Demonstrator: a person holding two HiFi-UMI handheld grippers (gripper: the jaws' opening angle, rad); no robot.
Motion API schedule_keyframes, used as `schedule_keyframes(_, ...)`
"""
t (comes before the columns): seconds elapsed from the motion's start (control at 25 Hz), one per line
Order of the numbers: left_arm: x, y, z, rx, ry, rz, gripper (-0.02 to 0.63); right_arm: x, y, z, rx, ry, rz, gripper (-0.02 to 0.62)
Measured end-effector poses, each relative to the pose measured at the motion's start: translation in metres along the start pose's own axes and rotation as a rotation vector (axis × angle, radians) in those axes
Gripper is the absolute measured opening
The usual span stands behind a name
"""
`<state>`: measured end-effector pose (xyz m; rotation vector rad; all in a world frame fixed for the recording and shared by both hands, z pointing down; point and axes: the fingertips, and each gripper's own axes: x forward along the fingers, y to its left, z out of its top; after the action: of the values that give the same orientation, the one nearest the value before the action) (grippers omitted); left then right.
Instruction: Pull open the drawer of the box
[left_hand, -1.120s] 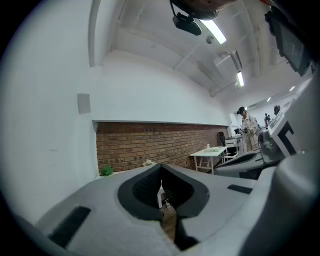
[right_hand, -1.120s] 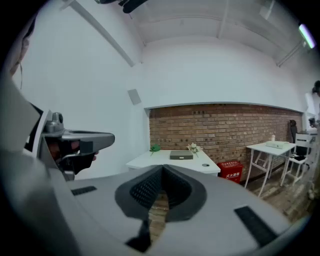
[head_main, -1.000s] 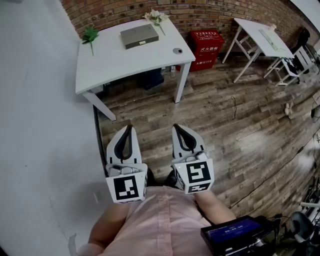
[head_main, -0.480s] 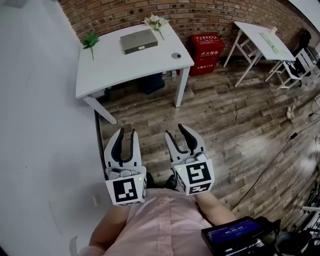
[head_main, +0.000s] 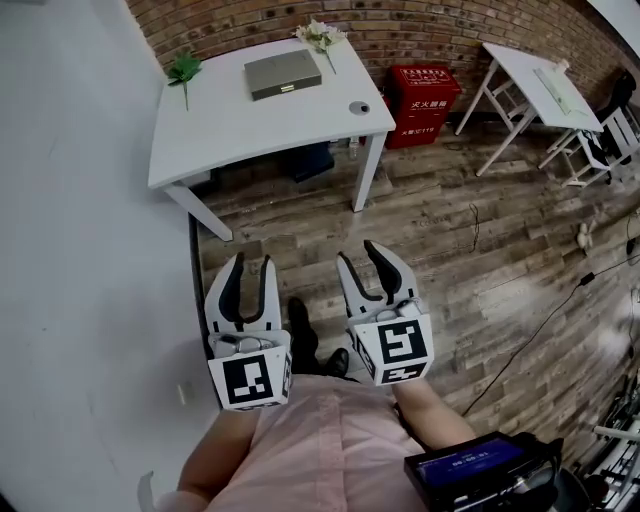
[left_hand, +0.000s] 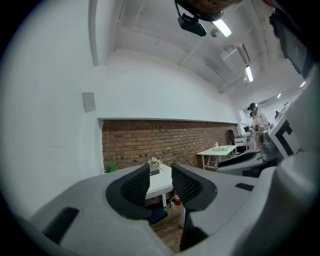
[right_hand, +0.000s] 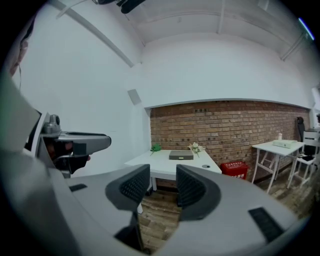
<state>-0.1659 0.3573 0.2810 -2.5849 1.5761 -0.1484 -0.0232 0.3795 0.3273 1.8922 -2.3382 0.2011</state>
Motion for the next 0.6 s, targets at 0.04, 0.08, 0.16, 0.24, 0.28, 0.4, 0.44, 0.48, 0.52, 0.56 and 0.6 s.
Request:
schedule_keyframes(0.04, 0.006, 0.002, -0.002, -0.001, 0.003, 0.003, 0.146, 0.006, -0.003, 0.0, 0.001, 0.003, 0.002, 0.169)
schedule_keyframes(0.08, 0.013, 0.004, -0.004, -0.002, 0.008, 0.005, 0.146, 0.012, -0.005, -0.001, 0.003, 0.007, 0.004, 0.166)
schedule_keyframes(0.16, 0.028, 0.009, -0.009, -0.004, 0.016, 0.007, 0.146, 0.026, -0.011, -0.004, 0.008, 0.016, 0.005, 0.162)
schedule_keyframes(0.24, 0.048, 0.016, -0.013, -0.005, 0.019, 0.008, 0.146, 0.043, -0.018, -0.007, 0.01, 0.026, 0.004, 0.158)
schedule_keyframes(0.28, 0.058, 0.02, -0.015, -0.006, 0.021, 0.009, 0.146, 0.053, -0.021, -0.008, 0.011, 0.03, 0.004, 0.158)
schedule_keyframes(0.4, 0.092, 0.034, -0.022, -0.01, 0.032, 0.008, 0.146, 0.086, -0.031, -0.009, 0.016, 0.043, 0.004, 0.155)
schedule_keyframes(0.44, 0.103, 0.038, -0.024, -0.01, 0.036, 0.006, 0.146, 0.098, -0.035, -0.009, 0.018, 0.047, 0.003, 0.153)
schedule_keyframes(0.48, 0.116, 0.043, -0.026, -0.01, 0.04, 0.003, 0.146, 0.11, -0.038, -0.009, 0.021, 0.051, 0.001, 0.152)
schedule_keyframes(0.52, 0.127, 0.048, -0.028, -0.01, 0.044, 0.0, 0.146, 0.123, -0.041, -0.009, 0.026, 0.056, -0.001, 0.152)
schedule_keyframes(0.56, 0.139, 0.053, -0.03, -0.009, 0.049, -0.003, 0.146, 0.134, -0.044, -0.009, 0.03, 0.061, -0.003, 0.15)
schedule_keyframes(0.6, 0.15, 0.059, -0.031, -0.009, 0.052, -0.006, 0.146, 0.146, -0.046, -0.008, 0.033, 0.065, -0.004, 0.15)
